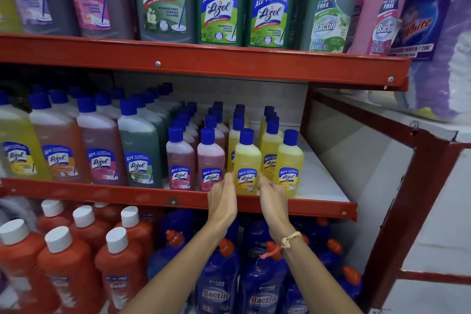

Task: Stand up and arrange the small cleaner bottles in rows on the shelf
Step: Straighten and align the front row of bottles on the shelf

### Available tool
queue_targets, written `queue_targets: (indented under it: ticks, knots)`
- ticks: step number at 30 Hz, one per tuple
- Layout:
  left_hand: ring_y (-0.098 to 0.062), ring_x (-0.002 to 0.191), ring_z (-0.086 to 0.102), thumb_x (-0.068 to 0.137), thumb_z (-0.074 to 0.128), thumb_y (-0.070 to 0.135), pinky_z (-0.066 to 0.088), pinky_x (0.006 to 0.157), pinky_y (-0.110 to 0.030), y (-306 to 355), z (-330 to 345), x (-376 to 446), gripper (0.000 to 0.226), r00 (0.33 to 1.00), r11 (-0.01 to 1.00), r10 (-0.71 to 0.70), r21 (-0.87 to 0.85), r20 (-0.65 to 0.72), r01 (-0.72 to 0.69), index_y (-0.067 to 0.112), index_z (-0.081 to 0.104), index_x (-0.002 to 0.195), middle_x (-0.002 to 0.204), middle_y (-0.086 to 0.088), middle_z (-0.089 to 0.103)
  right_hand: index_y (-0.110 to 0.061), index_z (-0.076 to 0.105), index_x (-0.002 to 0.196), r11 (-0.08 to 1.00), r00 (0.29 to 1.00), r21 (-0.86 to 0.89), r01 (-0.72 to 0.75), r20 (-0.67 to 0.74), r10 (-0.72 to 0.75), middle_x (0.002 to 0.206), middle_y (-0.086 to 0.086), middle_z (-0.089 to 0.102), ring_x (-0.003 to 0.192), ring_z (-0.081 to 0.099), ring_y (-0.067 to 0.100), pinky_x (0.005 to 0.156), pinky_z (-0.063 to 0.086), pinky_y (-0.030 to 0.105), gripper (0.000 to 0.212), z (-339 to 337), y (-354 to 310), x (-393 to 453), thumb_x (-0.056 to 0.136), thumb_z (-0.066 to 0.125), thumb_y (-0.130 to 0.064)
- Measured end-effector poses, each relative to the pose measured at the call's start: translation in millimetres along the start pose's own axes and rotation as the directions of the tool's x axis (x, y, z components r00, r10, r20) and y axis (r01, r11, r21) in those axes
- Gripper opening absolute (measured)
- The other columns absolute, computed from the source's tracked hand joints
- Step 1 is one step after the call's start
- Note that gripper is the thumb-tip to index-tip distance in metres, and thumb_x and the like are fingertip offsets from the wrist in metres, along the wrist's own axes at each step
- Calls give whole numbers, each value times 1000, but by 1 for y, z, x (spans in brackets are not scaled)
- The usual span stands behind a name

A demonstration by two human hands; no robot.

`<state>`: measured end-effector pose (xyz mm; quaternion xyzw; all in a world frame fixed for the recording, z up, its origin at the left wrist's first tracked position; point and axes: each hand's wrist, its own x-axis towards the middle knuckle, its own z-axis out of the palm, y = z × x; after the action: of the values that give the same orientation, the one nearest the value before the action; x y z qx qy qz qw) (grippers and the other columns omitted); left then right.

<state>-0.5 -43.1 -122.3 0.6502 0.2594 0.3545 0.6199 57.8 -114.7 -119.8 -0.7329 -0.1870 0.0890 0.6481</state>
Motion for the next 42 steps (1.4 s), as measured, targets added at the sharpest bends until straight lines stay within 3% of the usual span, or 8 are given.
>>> queue_targets:
  ticks: [9, 15, 18, 25, 32, 36, 39, 42]
  knots:
    - [-2, 85, 56, 79, 29, 47, 41, 94, -33, -3, -9, -1, 44, 1000, 1000, 5, -25, -16, -6, 56, 62, 51, 75, 19, 59, -12, 74, 87, 1000, 1000, 9, 1, 5, -2, 91, 2, 73, 93, 63, 17, 85, 47, 38, 48, 9, -1, -5, 96, 39, -43]
    - [-16, 94, 63, 79, 34, 48, 48, 95, -39, 0, -11, 1, 39, 999, 999, -36, 13, -8, 36, 32, 67, 68, 83, 7, 69, -4, 72, 82, 998, 999, -39, 45, -7, -46, 89, 12, 74, 73, 58, 14, 80, 49, 39, 52, 9, -2, -8, 97, 39, -41]
    - [-20, 85, 64, 89, 34, 43, 47, 75, -35, 2, -11, 0, 46, 999, 996, -23, 84, -45, 27, 14, 69, 85, 90, -9, 72, 1, 70, 79, 997, 998, -62, 54, -10, -55, 90, 17, 73, 70, 57, 16, 73, 47, 37, 55, 9, -1, -10, 97, 39, -41]
    - [-20, 92, 64, 92, 36, 40, 48, 84, -37, 10, -18, -10, 41, 999, 992, -26, 123, -18, 28, 15, 69, 90, 94, -8, 71, -31, 57, 61, 991, 996, -103, 86, 25, -84, 106, 0, 66, 98, 62, 22, 84, 45, 34, 38, 8, 4, -9, 94, 42, -38]
    - [-17, 94, 63, 92, 41, 34, 49, 87, -35, 0, -7, -39, 33, 982, 986, 121, 134, -144, -102, 18, 70, 96, 85, 4, 68, 2, 72, 89, 996, 971, 34, 82, -229, -73, 88, 15, 75, 84, 67, 23, 76, 51, 40, 44, -18, 14, -16, 93, 51, -36]
    - [-15, 111, 59, 92, 39, 29, 46, 102, -39, -2, 31, -31, 37, 989, 976, 148, 163, 7, -147, 19, 63, 118, 111, 1, 69, -13, 75, 98, 982, 891, 122, 145, -448, -76, 97, 5, 76, 96, 70, 19, 81, 52, 27, 33, -42, 21, -10, 93, 47, -29]
    - [-17, 122, 50, 94, 33, 31, 38, 106, -32, 6, 55, -20, 42, 991, 975, 124, 179, 51, -132, 17, 59, 124, 125, -1, 63, -11, 65, 123, 993, 914, 93, 75, -405, -31, 124, 4, 67, 107, 59, 14, 86, 40, 22, 40, -57, 19, 7, 97, 41, -29]
    - [-25, 96, 58, 95, 26, 36, 42, 82, -34, 12, 69, -11, 49, 995, 982, 38, 179, 96, -55, 5, 64, 93, 91, -9, 66, -14, 66, 119, 998, 973, 16, 57, -226, -52, 114, 4, 71, 101, 63, 18, 76, 42, 26, 44, -60, 18, 19, 97, 34, -35]
